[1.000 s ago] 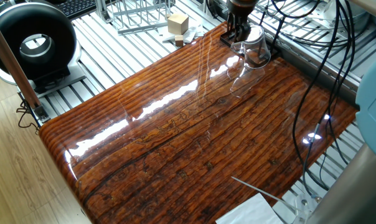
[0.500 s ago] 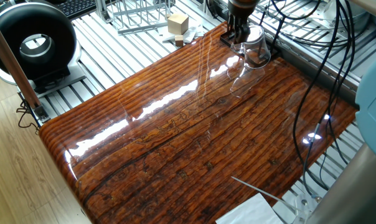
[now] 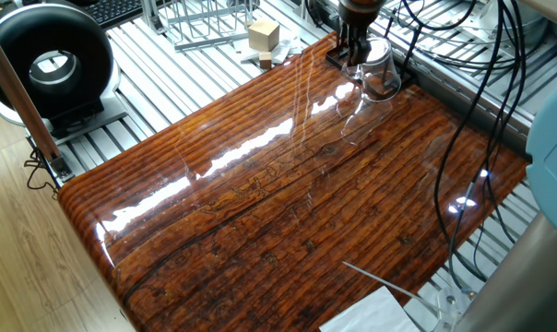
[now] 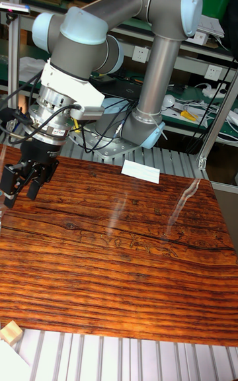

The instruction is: Take the cup off the cup rack

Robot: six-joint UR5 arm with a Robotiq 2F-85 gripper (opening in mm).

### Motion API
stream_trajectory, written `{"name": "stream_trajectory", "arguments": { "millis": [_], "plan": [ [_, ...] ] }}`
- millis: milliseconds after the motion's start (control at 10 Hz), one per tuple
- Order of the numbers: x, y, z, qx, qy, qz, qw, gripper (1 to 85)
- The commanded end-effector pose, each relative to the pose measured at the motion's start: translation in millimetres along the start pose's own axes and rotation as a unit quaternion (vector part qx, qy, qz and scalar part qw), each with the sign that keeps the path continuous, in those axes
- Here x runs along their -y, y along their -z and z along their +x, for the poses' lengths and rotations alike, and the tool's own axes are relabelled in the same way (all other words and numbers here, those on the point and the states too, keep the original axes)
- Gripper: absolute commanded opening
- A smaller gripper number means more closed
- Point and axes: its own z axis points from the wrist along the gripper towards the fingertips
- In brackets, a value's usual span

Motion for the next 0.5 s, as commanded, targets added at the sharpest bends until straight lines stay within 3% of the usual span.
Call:
{"name": "stream_trajectory", "arguments": {
  "millis": [0,400],
  "plan": [
    [4.6,0.7,0.2,0.002,0.0,0.008,1.0,60.3],
    [5.6,0.8,-3.3,0.009,0.003,0.009,0.9999,59.7]
  ]
}}
